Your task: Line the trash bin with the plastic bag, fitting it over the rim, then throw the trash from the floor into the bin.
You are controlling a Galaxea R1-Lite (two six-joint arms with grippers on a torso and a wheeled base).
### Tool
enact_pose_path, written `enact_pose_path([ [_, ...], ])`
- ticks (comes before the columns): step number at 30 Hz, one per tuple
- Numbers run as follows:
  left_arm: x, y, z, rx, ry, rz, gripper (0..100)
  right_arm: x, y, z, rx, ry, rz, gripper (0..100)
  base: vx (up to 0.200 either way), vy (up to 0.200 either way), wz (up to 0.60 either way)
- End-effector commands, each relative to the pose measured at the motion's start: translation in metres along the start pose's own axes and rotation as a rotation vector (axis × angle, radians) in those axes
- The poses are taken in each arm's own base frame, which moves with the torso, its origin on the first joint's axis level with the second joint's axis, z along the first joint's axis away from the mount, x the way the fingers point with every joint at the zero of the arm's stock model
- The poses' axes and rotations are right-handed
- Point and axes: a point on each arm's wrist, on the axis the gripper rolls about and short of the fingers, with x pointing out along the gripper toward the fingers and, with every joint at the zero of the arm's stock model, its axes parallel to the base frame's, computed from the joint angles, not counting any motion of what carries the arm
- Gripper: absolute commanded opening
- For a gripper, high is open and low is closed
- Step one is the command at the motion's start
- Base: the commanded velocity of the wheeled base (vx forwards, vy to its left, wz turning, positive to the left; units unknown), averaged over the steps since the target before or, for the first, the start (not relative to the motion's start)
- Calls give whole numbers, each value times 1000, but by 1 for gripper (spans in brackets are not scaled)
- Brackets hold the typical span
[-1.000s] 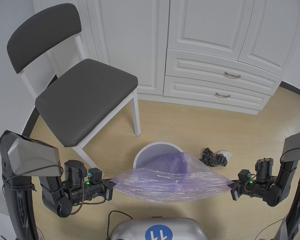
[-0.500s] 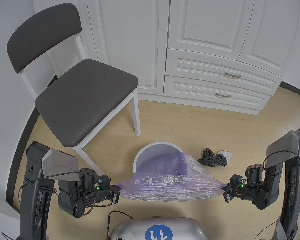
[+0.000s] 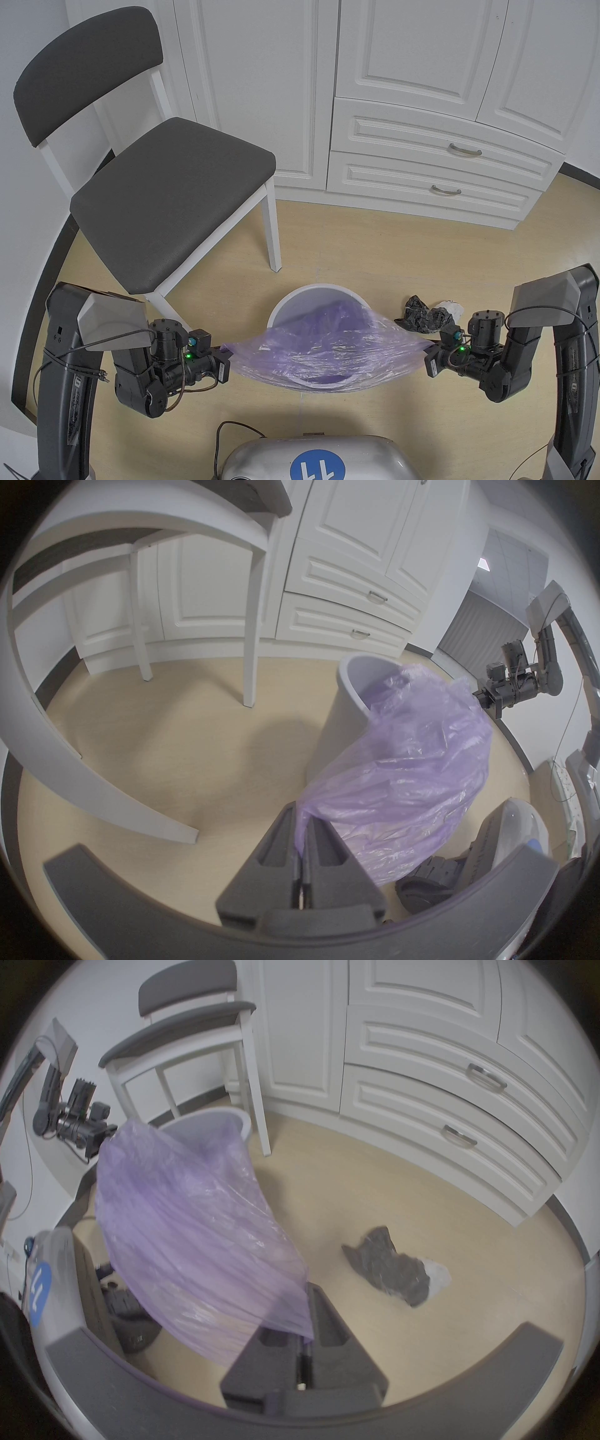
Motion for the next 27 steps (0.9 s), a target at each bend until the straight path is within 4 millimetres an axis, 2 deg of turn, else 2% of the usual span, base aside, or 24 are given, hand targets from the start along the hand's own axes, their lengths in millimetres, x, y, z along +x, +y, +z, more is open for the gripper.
enact_pose_path([
  [1,-16,4,11,3,-34,17,0,22,13,19,15,-83,33,0,0,0,0],
  [5,-21,-1,9,8,-34,8,0,29,18,22,36,-100,43,0,0,0,0],
  [6,-21,-10,5,17,-30,-12,0,35,19,22,68,-106,30,0,0,0,0],
  [10,-19,-18,1,19,-13,-32,0,41,18,16,111,-105,23,0,0,0,0],
  [14,-19,-20,-1,14,-6,-34,0,44,17,15,189,-110,26,0,0,0,0],
  [22,-23,-9,0,1,-11,-2,0,35,10,17,227,-112,7,0,0,0,0],
  [27,-21,-8,-6,-5,3,-3,0,27,10,18,217,-103,15,0,0,0,0],
])
